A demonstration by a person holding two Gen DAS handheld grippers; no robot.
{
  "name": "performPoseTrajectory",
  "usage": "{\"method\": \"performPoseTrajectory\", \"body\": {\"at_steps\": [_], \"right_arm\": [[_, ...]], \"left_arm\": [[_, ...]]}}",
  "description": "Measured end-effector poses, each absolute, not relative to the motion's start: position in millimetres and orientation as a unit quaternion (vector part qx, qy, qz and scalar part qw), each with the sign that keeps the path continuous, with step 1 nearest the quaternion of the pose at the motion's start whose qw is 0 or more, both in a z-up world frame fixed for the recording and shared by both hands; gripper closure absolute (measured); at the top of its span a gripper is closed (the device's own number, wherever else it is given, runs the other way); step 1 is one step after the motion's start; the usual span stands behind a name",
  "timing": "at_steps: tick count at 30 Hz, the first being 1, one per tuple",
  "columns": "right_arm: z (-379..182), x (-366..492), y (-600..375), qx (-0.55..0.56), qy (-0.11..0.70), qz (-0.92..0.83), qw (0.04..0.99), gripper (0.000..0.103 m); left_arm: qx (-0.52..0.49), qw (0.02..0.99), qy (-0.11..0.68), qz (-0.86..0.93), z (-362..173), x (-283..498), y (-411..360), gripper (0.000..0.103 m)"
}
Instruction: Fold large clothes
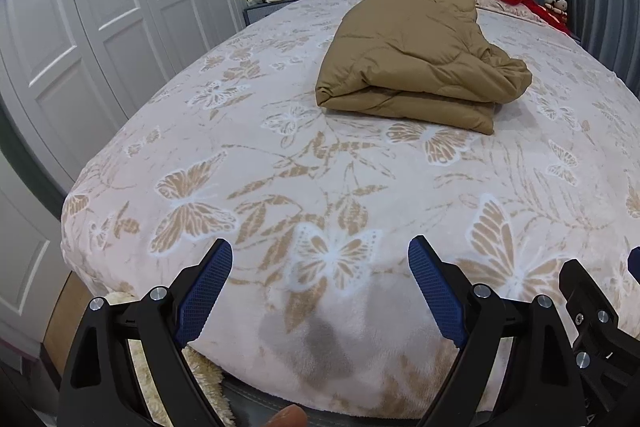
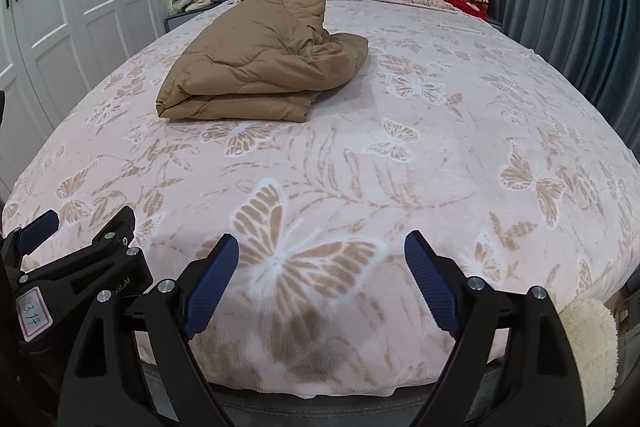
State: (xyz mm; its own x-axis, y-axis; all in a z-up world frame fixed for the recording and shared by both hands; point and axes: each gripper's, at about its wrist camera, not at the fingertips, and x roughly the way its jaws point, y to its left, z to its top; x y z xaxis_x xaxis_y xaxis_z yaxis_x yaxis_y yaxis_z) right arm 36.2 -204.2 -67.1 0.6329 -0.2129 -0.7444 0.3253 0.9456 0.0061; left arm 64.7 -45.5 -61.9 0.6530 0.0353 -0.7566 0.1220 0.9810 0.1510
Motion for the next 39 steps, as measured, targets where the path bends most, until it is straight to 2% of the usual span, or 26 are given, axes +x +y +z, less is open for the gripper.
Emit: {"method": "performPoseTrajectory", "body": {"at_steps": [39], "right_arm": [[-66.7, 34.7, -204.1, 0.072, 0.402, -0.155, 0.899, 0.02]], "left_arm": [[0.098, 0.903, 0.419, -0.024, -61.9, 64.3, -46.6, 0.018]]}}
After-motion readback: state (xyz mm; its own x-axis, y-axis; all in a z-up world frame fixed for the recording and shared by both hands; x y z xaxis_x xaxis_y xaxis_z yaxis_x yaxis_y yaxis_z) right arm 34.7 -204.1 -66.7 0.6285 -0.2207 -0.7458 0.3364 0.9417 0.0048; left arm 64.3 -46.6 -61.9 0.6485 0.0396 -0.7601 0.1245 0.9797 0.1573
